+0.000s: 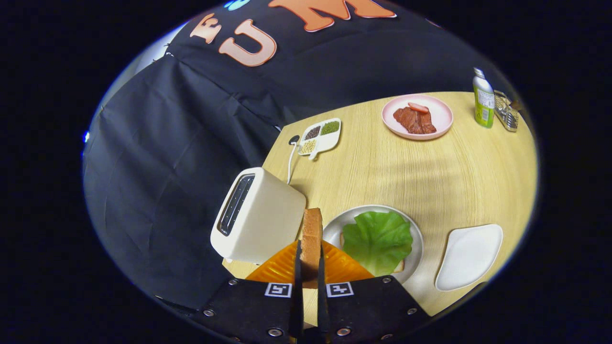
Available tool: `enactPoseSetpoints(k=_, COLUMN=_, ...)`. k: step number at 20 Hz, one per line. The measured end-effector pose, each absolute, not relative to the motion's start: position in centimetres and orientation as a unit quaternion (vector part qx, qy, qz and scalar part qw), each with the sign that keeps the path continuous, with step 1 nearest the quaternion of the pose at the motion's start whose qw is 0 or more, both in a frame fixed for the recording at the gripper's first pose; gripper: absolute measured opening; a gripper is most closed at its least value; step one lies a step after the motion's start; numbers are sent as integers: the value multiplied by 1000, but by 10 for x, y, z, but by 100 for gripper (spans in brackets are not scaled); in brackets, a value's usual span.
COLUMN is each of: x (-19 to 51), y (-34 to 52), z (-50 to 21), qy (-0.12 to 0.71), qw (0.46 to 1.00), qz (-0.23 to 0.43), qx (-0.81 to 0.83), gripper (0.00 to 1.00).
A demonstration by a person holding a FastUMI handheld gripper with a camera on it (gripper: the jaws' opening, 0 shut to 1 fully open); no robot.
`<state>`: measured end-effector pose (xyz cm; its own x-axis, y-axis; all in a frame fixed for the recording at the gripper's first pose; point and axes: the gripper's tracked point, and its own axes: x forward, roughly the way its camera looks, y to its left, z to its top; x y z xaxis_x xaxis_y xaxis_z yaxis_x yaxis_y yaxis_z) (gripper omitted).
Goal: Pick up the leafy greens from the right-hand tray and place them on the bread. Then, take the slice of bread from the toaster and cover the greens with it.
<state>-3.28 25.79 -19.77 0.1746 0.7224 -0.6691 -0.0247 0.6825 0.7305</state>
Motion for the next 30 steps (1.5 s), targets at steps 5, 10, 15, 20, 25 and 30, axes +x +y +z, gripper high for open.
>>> enactPoseSetpoints(k=5, x=-38, y=246, z=-230, qy=588, qw=694, qz=266, qx=319, gripper=12)
enactPoseSetpoints(k=10, x=-46, y=236, z=-263, qy=598, qw=671, qz=275, qx=341, gripper=12)
enactPoseSetpoints(k=15, x=-45, y=225, z=-289, qy=596, qw=682, qz=265, qx=332, gripper=14)
enactPoseSetpoints(k=20, x=-40, y=209, z=-301, qy=570, qw=739, qz=256, qx=252, gripper=41)
enactPoseSetpoints(k=25, x=-13, y=180, z=-274, qy=490, qw=814, qz=231, qx=207, gripper=59)
enactPoseSetpoints(k=30, x=25, y=124, z=-205, qy=356, qw=908, qz=172, qx=142, gripper=68)
